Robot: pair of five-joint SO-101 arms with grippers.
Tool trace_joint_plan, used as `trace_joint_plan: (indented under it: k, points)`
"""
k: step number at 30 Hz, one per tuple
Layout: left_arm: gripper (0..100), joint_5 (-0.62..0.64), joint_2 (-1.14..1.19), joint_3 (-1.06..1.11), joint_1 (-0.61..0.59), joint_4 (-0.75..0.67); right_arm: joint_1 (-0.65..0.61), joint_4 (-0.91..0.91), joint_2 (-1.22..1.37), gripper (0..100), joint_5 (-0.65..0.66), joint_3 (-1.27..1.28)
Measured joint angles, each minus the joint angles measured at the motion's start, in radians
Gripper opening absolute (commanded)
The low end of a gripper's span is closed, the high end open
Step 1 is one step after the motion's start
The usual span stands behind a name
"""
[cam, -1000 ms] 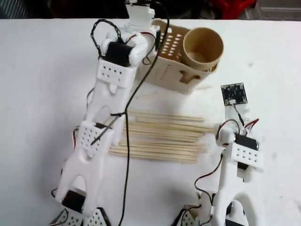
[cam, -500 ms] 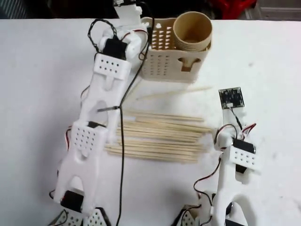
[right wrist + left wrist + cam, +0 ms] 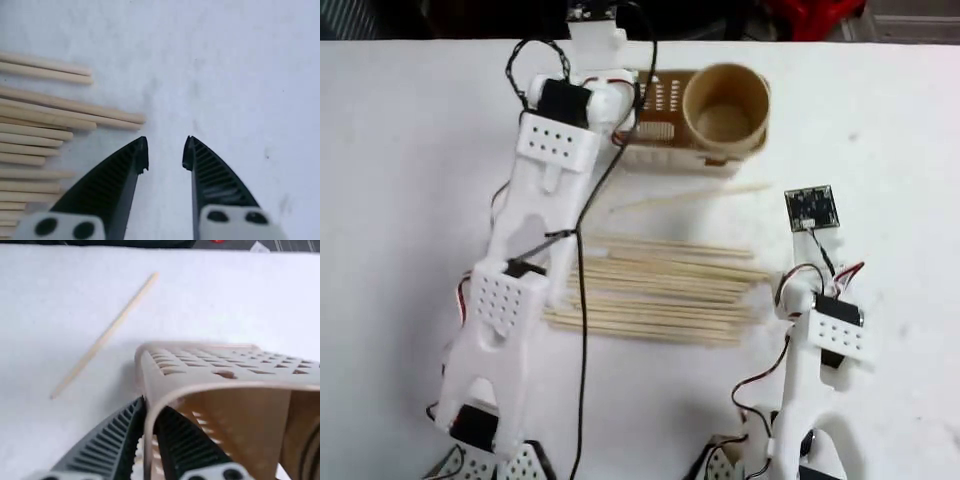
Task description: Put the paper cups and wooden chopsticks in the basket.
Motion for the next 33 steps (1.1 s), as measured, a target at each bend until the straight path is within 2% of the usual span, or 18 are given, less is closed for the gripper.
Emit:
trace_joint_plan:
  k: [12, 25, 33]
  points:
    - [2, -0.086, -0.057, 0.006, 0.063, 0.241, -0.002, 0.000, 0.000, 12.7, 0.000, 0.000]
    - [2, -0.204, -0.420, 0.523, 0.087, 0.250, -0.002, 0.000, 0.000, 12.7, 0.000, 0.000]
    - [2, -0.212, -0.554, 0.632, 0.114, 0.256, -0.002, 0.000, 0.000, 12.7, 0.000, 0.000]
